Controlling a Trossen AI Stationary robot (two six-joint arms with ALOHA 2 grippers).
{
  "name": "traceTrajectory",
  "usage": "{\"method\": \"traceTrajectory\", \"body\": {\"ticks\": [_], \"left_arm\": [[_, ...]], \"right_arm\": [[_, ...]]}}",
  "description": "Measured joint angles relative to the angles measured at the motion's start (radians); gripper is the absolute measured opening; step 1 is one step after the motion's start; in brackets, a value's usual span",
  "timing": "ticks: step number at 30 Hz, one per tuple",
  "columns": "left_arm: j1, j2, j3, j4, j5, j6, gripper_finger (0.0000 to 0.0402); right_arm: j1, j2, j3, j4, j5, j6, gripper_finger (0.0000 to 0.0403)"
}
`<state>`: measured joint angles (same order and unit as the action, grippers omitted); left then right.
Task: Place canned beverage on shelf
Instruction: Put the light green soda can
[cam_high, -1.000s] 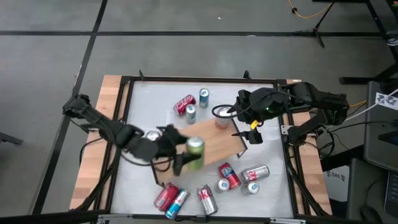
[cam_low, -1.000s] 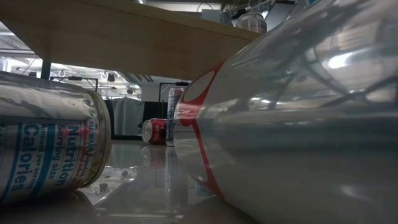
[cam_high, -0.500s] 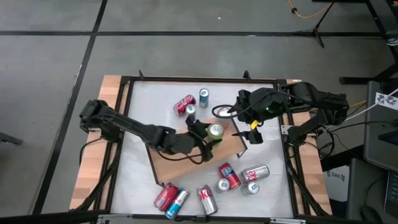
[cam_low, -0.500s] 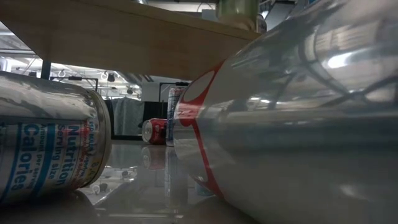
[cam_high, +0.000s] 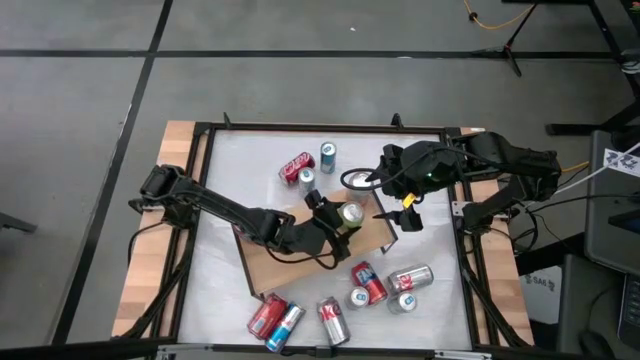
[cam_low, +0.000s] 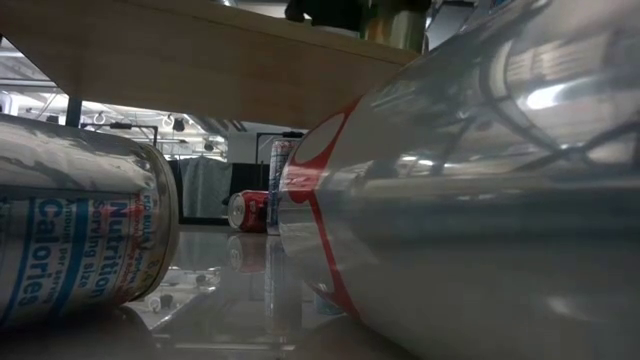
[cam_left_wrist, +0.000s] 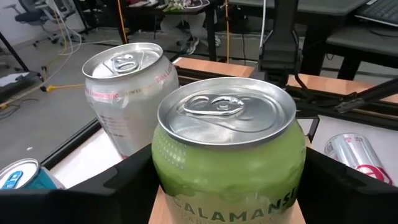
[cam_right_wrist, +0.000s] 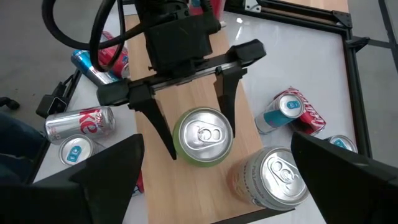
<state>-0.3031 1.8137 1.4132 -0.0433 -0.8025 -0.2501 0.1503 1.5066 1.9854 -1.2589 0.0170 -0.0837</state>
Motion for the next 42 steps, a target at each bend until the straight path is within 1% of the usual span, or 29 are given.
{"method": "traceTrajectory", "body": {"ticks": [5,9,33,40,42], "left_arm": [[0.000,0.000,0.000,-0.004,0.002,0.000,0.0321],[0.000,0.000,0.000,-0.008,0.019,-0.001,0.0332],[0.000,-0.002,0.000,-0.005,0.026,-0.005,0.0330],[0.013,-0.004,0.000,0.002,0.088,-0.007,0.0330],[0.018,-0.004,0.000,0.011,0.103,-0.009,0.0337]], "right_arm": [[0.000,0.000,0.000,0.000,-0.001,0.000,0.0397],[0.000,0.000,0.000,0.000,-0.001,0.000,0.0397],[0.000,0.000,0.000,0.000,-0.002,0.000,0.0397],[0.000,0.000,0.000,0.000,-0.002,0.000,0.0397],[0.000,0.000,0.000,0.000,-0.002,0.000,0.0397]]}}
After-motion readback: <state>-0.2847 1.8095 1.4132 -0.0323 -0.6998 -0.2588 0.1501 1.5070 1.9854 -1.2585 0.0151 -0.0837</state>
